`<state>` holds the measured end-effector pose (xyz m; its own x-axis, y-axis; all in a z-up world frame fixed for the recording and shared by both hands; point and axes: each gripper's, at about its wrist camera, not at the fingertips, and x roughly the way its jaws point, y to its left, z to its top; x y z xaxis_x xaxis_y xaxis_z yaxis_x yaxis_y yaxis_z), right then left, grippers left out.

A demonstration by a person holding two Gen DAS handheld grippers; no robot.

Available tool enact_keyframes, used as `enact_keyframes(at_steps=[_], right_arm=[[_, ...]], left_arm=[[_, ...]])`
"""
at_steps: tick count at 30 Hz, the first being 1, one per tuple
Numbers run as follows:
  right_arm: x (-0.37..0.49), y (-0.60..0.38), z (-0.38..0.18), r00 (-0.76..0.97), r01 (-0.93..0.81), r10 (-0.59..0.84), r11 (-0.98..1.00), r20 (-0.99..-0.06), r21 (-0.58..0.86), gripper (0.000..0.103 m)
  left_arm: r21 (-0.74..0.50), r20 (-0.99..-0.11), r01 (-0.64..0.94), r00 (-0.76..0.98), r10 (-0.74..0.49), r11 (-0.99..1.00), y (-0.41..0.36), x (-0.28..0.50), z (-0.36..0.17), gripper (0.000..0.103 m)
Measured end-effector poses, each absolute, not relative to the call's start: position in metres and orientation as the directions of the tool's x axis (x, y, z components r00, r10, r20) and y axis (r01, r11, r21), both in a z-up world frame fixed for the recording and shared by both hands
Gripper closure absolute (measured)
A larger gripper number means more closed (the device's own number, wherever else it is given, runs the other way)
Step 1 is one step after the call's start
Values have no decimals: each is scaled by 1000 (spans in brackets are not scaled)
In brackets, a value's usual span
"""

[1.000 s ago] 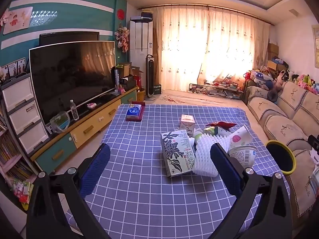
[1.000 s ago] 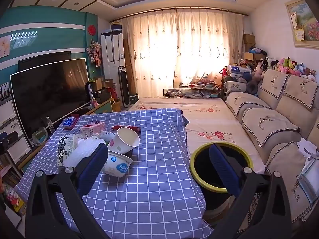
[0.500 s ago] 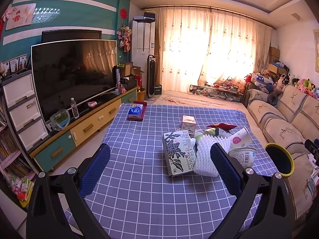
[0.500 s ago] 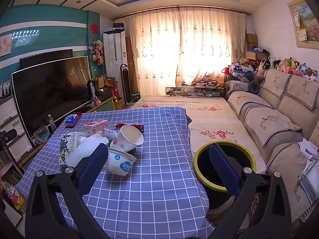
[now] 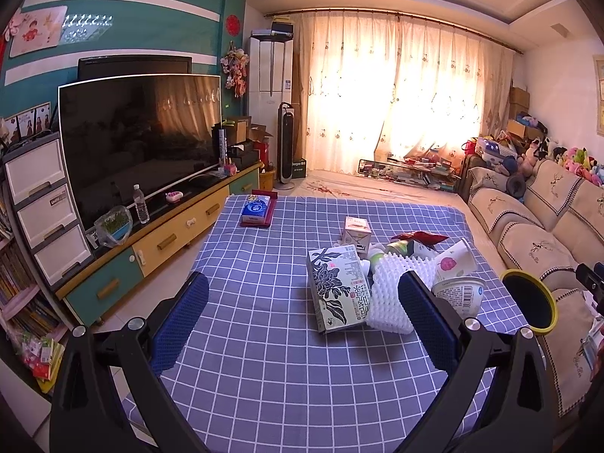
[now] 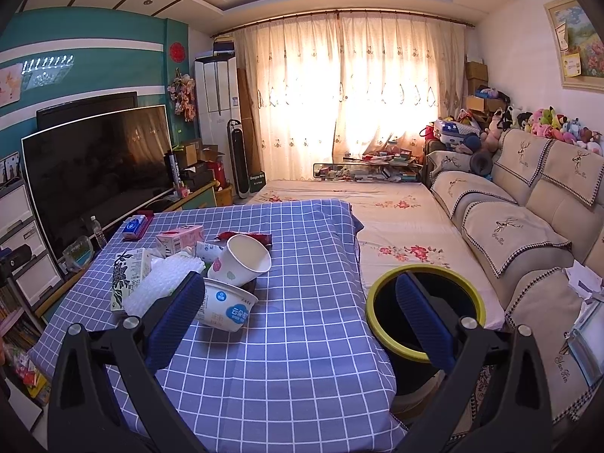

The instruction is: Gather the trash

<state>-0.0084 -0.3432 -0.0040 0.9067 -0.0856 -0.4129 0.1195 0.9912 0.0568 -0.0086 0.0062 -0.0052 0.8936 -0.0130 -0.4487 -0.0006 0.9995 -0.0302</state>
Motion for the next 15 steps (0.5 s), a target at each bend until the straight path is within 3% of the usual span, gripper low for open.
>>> enact_keyframes(at_steps=[15], right_arm=[[-5, -347, -7, 903, 125, -89, 990, -420, 60, 6]], left_arm=[[-29, -455, -1, 891, -12, 1000, 5, -8, -7, 4]])
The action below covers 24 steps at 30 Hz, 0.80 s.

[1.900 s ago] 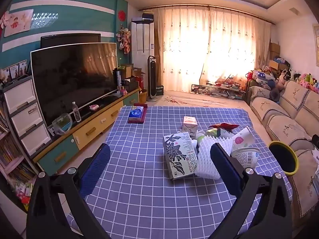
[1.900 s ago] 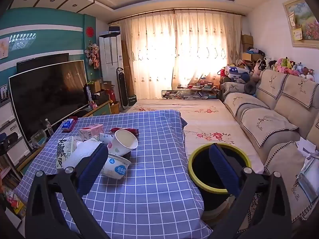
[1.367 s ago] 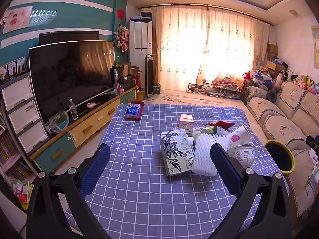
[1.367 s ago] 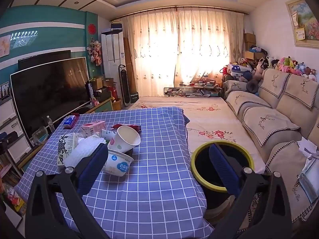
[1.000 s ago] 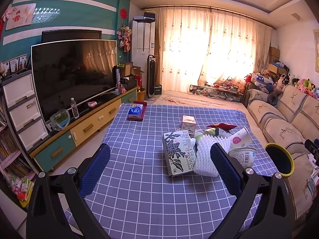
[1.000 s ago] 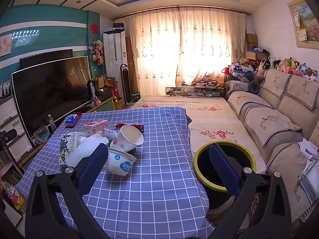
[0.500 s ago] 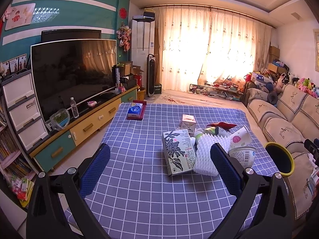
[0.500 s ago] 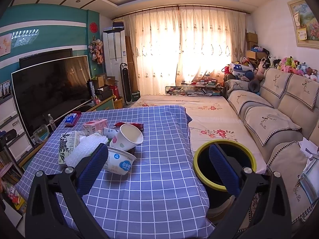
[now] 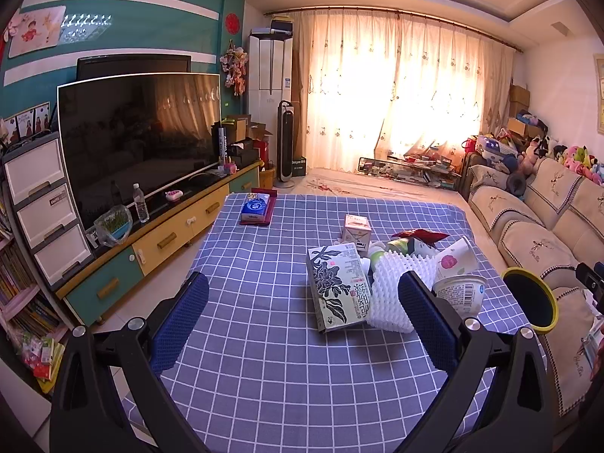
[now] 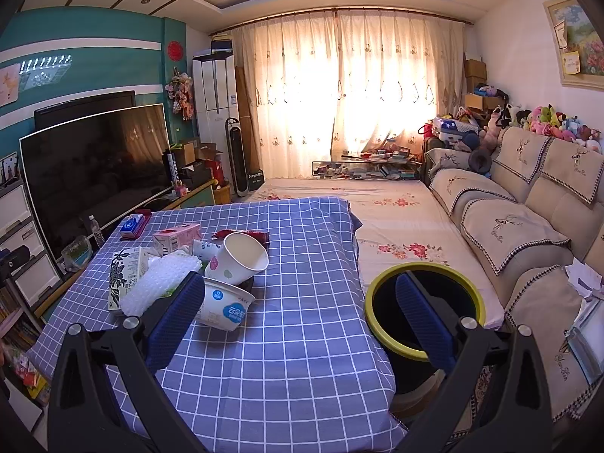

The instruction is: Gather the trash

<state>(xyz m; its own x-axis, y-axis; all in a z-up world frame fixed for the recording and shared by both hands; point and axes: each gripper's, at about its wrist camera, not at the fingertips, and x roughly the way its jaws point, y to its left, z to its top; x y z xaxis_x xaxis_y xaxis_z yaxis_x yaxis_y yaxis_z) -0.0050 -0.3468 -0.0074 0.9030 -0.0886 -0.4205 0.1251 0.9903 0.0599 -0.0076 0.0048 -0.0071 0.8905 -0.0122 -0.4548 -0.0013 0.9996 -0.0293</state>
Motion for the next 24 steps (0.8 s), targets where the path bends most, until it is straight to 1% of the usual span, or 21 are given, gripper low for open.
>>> enact_keyframes(at_steps=[24], right_arm=[[-2, -347, -12, 898, 128, -91, 990, -430, 59, 6]], left_arm=[[-24, -465, -3, 885, -9, 1000, 4, -2, -10, 4]])
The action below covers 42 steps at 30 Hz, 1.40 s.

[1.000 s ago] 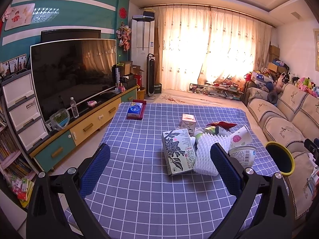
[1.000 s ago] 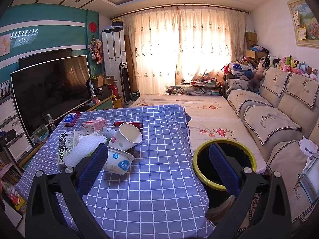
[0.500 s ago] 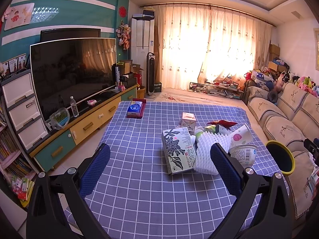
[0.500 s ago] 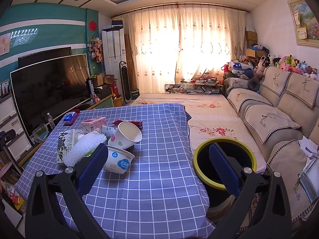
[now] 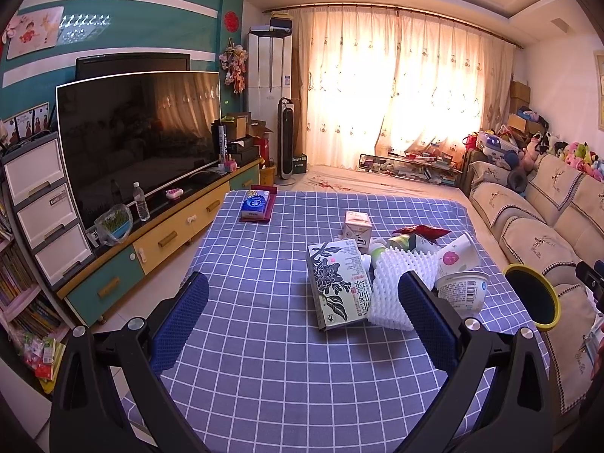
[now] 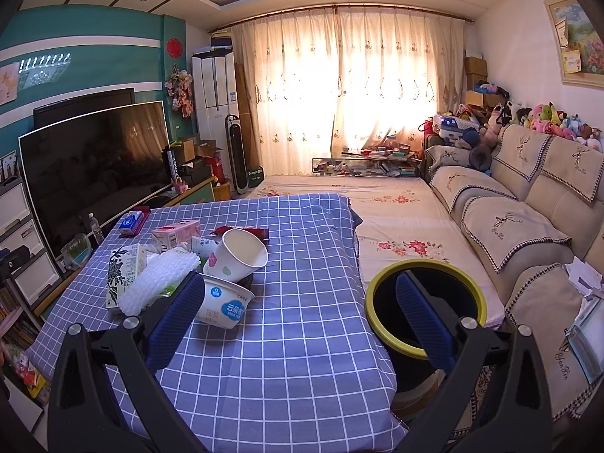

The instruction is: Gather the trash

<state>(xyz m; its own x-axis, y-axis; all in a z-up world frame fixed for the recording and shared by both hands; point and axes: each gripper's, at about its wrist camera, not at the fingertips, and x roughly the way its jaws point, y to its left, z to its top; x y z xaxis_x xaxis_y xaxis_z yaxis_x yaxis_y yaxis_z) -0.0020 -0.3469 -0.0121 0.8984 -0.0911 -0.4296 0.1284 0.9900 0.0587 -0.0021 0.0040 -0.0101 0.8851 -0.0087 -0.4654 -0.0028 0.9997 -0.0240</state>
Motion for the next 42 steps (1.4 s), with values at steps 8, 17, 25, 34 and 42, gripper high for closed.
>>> enact_keyframes(at_steps=[8, 17, 25, 34, 42], right_arm=[[-1, -347, -13, 897, 129, -90, 990, -432, 60, 6], [5, -347, -19, 891, 132, -92, 990, -444, 58, 6], [31, -336, -32, 872, 71, -47, 997, -487, 32, 6], [89, -312, -42, 845, -54, 64, 998, -532, 34, 6], [146, -299, -52, 803, -129, 141, 990, -579, 62, 25]], left_arm=[[-22, -466, -5, 885, -6, 1000, 4, -2, -11, 4], [-19, -482, -6, 876, -4, 1000, 6, 5, -15, 4], [-13, -511, -3, 860, -4, 1000, 6, 24, -28, 4], [-14, -548, -1, 836, -7, 1000, 2, 57, -49, 4], [0, -564, 4, 826, -4, 1000, -5, 80, -59, 4]])
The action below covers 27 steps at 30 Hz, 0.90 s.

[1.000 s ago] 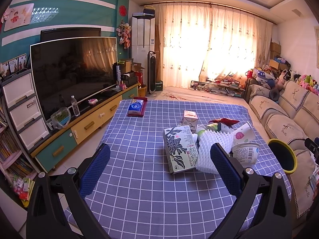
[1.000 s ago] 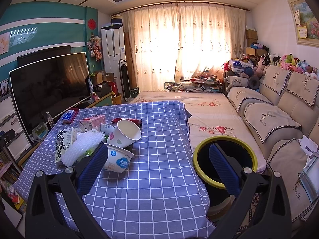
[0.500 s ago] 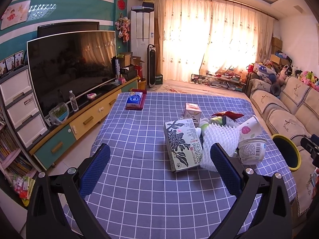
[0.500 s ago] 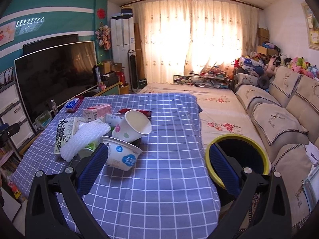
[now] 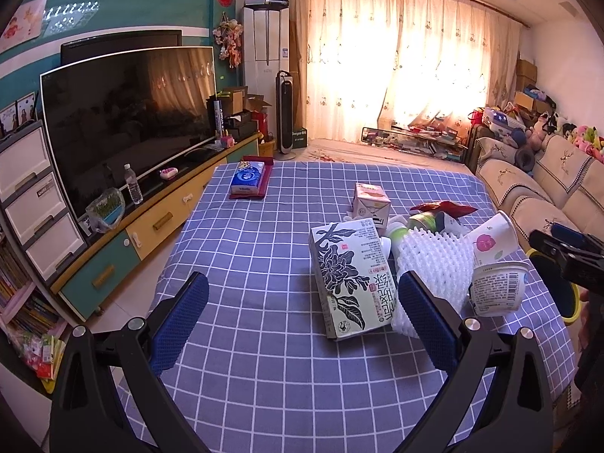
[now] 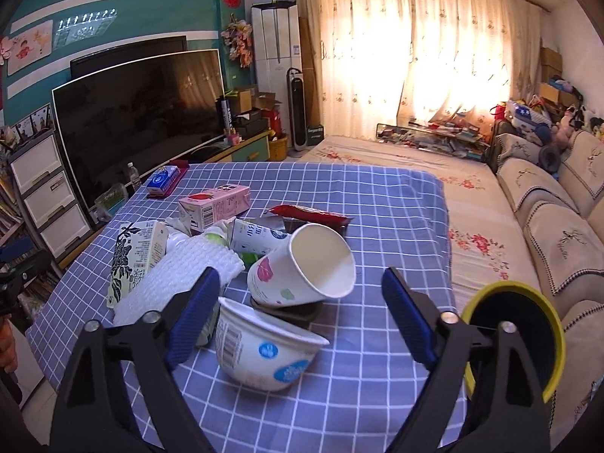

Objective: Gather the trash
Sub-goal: 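Grasp the white paper cup with the right gripper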

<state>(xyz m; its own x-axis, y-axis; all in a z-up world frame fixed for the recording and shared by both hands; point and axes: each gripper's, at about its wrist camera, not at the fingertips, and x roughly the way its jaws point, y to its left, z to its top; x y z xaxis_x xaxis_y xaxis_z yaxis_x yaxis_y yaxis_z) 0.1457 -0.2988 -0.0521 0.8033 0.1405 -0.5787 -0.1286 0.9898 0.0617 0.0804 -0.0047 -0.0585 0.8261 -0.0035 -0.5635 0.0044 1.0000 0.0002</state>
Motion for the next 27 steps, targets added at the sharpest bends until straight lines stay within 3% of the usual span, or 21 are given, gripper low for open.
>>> enact_keyframes(at_steps=[11, 12, 15, 27], right_arm=[[211, -298, -75, 709, -188, 233, 972, -666, 141, 75], [213, -298, -75, 704, -196, 249, 968, -665, 155, 86], [212, -297, -73, 695, -214, 279, 960, -663, 180, 96], [163, -323, -30, 740, -247, 342, 939, -579, 238, 96]], left_arm=[[-8, -585, 24, 811, -24, 1000, -13, 109, -71, 4], [-10, -588, 26, 809, -27, 1000, -14, 112, -72, 4], [-14, -597, 34, 802, -36, 999, -16, 119, -75, 4], [-13, -593, 101, 801, -88, 995, -39, 132, -74, 4]])
